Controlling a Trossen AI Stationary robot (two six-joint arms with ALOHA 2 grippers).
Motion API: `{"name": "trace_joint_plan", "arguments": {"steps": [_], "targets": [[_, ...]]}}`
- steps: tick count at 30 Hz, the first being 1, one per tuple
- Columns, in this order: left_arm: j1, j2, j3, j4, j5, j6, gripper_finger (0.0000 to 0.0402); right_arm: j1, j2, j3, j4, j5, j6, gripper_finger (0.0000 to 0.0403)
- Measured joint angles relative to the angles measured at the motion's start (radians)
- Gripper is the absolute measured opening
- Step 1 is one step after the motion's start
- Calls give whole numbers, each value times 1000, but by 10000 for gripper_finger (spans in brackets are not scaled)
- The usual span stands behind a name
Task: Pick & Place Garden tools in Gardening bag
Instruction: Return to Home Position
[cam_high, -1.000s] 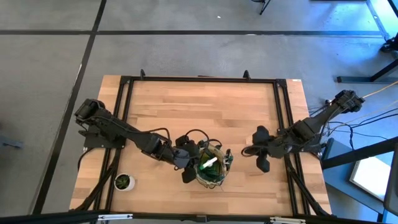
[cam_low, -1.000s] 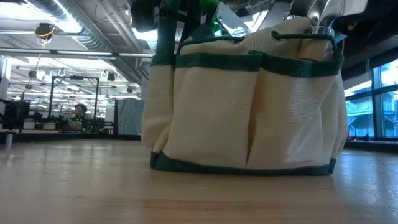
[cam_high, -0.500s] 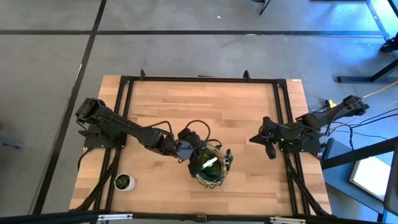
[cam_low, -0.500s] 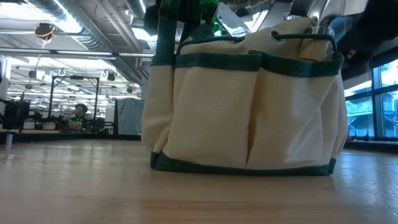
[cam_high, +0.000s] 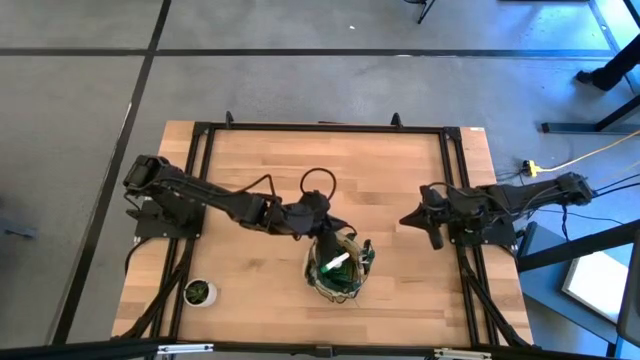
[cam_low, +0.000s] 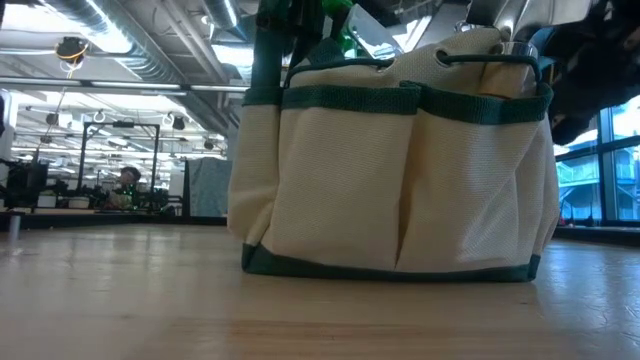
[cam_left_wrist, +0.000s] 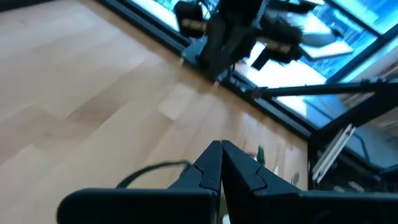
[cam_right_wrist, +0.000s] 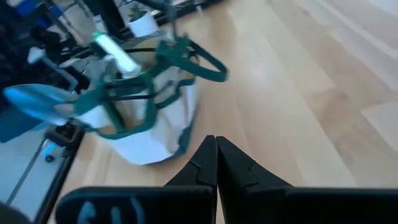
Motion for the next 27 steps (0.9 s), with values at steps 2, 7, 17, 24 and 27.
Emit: {"name": "trace_joint_plan", "arguments": {"steps": [2,7,17,24,27], "targets": [[8,0,0,18,0,2,1,-27,-17,-31,18,0,0,0],[24,0,0,48,7,3,1,-84,-52,-98,26,-21,-1,0],[51,0,0,59,37,-11,1,-194,-144,-165,64,-73,-4,0],[67,0,0,61,37,-13,1,-293,-238,-170,32,-96,-27,0],[80,0,0,61,46,-13,1,-328,-277,-170,16,-114,-27,0]]}}
